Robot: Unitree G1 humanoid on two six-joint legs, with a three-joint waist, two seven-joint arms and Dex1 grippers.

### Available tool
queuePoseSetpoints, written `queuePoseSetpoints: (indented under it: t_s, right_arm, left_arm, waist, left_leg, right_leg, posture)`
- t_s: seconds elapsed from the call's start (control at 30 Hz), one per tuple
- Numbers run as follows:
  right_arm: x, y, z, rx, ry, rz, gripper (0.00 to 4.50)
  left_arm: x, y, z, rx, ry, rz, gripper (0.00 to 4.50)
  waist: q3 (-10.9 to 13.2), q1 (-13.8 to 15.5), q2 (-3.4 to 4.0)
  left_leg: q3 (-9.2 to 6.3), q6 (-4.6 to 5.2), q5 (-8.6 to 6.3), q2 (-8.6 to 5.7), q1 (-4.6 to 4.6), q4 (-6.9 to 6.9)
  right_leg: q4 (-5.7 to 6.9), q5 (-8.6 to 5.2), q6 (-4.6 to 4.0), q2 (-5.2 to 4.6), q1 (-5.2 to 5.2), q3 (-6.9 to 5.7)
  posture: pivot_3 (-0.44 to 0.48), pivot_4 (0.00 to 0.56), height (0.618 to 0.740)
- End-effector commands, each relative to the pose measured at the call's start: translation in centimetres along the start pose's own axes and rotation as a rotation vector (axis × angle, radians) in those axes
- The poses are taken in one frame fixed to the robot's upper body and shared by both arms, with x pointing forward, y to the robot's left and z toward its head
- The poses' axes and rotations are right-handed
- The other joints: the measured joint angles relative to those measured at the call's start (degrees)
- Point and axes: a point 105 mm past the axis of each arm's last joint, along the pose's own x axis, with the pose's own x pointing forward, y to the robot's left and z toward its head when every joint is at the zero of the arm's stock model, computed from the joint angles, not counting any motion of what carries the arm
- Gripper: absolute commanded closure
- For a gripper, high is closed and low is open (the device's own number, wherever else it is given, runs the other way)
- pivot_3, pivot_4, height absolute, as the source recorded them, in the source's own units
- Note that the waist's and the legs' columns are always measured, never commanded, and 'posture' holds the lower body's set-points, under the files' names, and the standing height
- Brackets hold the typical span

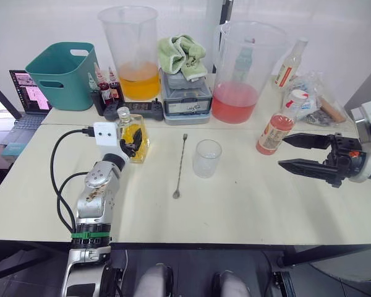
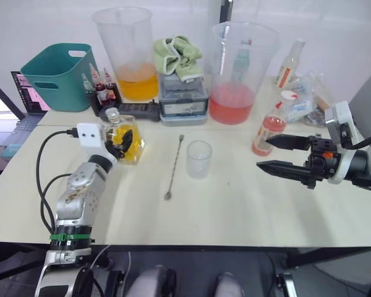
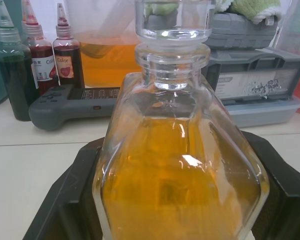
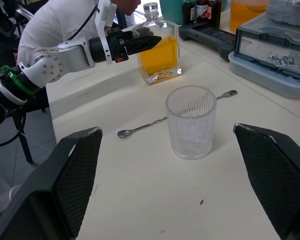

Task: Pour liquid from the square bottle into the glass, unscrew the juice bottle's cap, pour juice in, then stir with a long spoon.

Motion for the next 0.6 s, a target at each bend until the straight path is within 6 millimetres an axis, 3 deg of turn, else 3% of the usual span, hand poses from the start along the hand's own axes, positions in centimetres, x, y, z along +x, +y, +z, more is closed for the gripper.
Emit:
queuePoseSetpoints:
  t_s: [0.03,0.27,0.6]
  right_arm:
    - [-0.4,0.4,1.0,-0.058,-0.007,-0.004,0.0]
    - [0.3,0.3,0.9,-0.056,-0.017,0.021,0.0]
    - [1.3,-0.3,0.9,-0.05,-0.019,0.072,0.0]
  left_arm:
    - [0.3,-0.2,1.2,0.016,-0.042,-0.006,1.65]
    - [-0.9,0.9,3.8,0.063,-0.127,-0.027,1.65]
    - [-5.0,1.3,6.7,0.173,-0.143,-0.265,1.65]
  waist:
    - [0.0,0.0,0.0]
    - [0.03,-0.26,-0.05]
    - [0.15,-1.18,-0.24]
  left_leg:
    - [0.0,0.0,0.0,0.0,0.0,0.0]
    - [-0.01,0.0,0.0,0.01,-0.02,0.0]
    - [0.04,-0.32,0.2,0.03,-0.45,0.0]
  right_leg:
    - [-0.01,0.0,0.01,0.0,0.01,0.0]
    - [-0.01,0.01,0.0,0.01,-0.02,0.0]
    - [0.02,0.03,-0.02,0.08,-0.51,0.03]
  posture:
    - [0.0,0.15,0.736]
    - [0.0,0.15,0.736]
    - [0.0,0.15,0.736]
